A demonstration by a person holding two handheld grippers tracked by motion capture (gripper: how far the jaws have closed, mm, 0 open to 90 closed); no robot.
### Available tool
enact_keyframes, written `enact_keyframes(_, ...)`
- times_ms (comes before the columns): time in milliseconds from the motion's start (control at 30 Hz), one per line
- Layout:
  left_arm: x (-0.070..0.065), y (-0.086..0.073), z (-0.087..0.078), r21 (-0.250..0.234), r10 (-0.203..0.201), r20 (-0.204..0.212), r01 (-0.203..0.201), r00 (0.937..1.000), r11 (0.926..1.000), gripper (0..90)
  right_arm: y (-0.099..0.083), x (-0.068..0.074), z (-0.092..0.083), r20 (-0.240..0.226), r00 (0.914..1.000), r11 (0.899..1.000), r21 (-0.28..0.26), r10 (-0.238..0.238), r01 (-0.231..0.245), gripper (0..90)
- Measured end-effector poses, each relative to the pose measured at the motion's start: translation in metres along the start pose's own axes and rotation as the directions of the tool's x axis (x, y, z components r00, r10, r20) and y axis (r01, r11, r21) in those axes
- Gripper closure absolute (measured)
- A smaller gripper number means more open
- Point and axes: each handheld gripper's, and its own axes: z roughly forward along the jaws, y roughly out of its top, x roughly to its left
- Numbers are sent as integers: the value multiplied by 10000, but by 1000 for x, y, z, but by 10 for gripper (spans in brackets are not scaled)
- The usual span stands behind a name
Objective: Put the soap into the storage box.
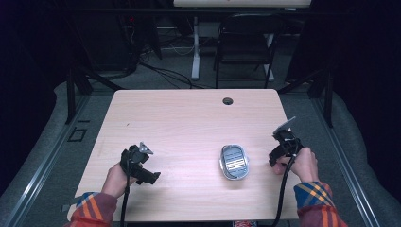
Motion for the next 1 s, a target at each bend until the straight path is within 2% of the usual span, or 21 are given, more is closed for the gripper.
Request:
enact_keyframes(33,0,0,0,0,3,0,-3,10000,10000,1,-1,1,0,-27,10000,9999,-137,82,-83,371)
enact_keyframes(200,0,0,0,-6,1,19,-1,10000,10000,1,0,5,-4,-25,9997,9996,162,-240,240,372)
enact_keyframes(267,0,0,0,-26,-8,-30,8,10000,10000,1,0,7,-4,-117,9998,9999,-23,-158,158,372)
enact_keyframes(467,0,0,0,-16,5,18,-5,10000,10000,1,2,15,-13,-128,9988,9989,-38,-473,473,372)
enact_keyframes(533,-1,0,0,-27,6,-15,-7,10000,10000,1,1,19,-14,-106,9988,9986,-214,-477,474,372)
enact_keyframes(600,0,0,0,26,8,24,-8,10000,10000,1,3,22,-18,-38,9967,9967,25,-807,807,372)
enact_keyframes(667,0,0,0,-4,9,22,-9,10000,10000,1,3,22,-19,-23,9962,9962,92,-869,870,372)
enact_keyframes(700,0,0,0,1,13,27,-13,10000,10000,1,2,24,-19,-76,9975,9975,-83,-698,698,372)
enact_keyframes(900,0,0,0,16,18,9,-18,10000,10000,1,3,29,-23,-58,9955,9955,32,-943,943,373)
enact_keyframes(1000,0,0,0,9,8,8,-8,10000,10000,1,3,32,-24,-57,9965,9963,-191,-840,839,372)
